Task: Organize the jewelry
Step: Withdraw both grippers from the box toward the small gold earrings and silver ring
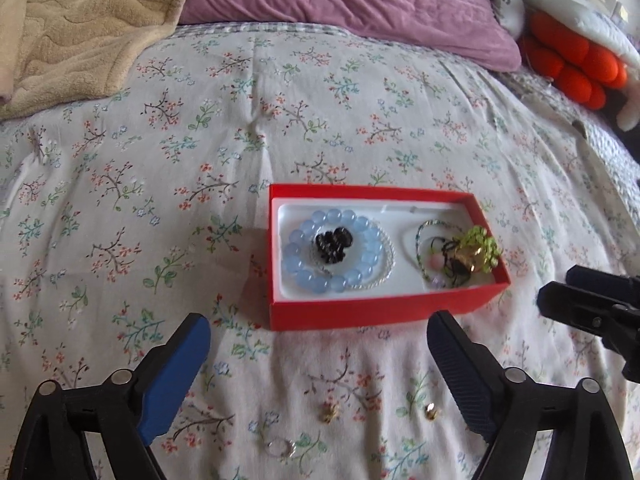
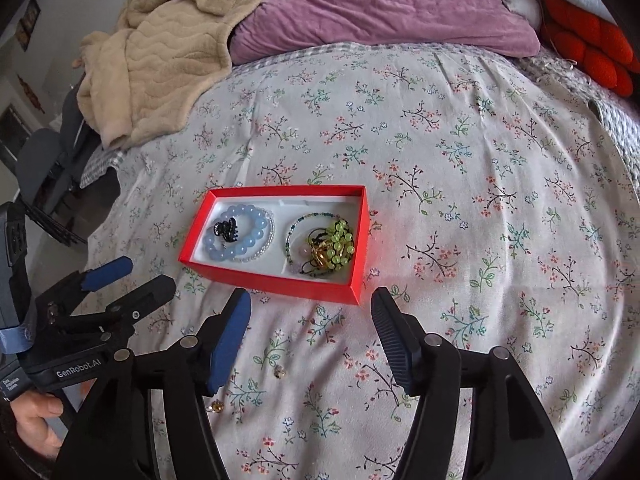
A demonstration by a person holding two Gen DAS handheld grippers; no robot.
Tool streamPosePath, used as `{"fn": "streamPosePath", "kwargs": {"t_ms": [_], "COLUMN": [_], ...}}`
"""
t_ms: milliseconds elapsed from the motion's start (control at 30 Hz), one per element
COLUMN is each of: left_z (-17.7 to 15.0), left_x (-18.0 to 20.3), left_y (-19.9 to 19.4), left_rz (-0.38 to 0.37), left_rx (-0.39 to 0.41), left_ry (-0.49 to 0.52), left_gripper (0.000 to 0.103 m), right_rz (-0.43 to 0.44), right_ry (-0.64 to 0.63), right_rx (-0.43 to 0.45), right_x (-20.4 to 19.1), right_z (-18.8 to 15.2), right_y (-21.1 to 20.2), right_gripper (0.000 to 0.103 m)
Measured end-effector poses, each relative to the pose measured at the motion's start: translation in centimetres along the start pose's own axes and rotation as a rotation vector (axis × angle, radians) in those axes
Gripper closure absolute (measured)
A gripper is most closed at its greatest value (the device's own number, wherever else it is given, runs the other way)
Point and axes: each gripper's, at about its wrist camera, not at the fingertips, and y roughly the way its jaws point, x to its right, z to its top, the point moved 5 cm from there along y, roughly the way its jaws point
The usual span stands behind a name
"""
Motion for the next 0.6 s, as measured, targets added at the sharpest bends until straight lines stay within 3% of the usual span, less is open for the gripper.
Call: {"fn": "streamPosePath", "kwargs": {"t_ms": [367,600], "left_z": [-3.7,-5.9], "left_x": [-0.6,-1.5], "left_y": [-1.0,-1.0], "left_rz": [0.069,0.088], "left_rx": [-0.056,-0.093], "left_ry": [0.06,0.09], "left_gripper": [0.002,0.001], "right_rz": [-0.118,-0.102], "right_ry": [-0.017,-0.011], "right_rx": [-0.063,-0.126], "right_x": [0.9,0.8], "right_z": [-3.4,-5.7], "right_y": [-0.4,0.1], "right_gripper": [0.019,0.015]}}
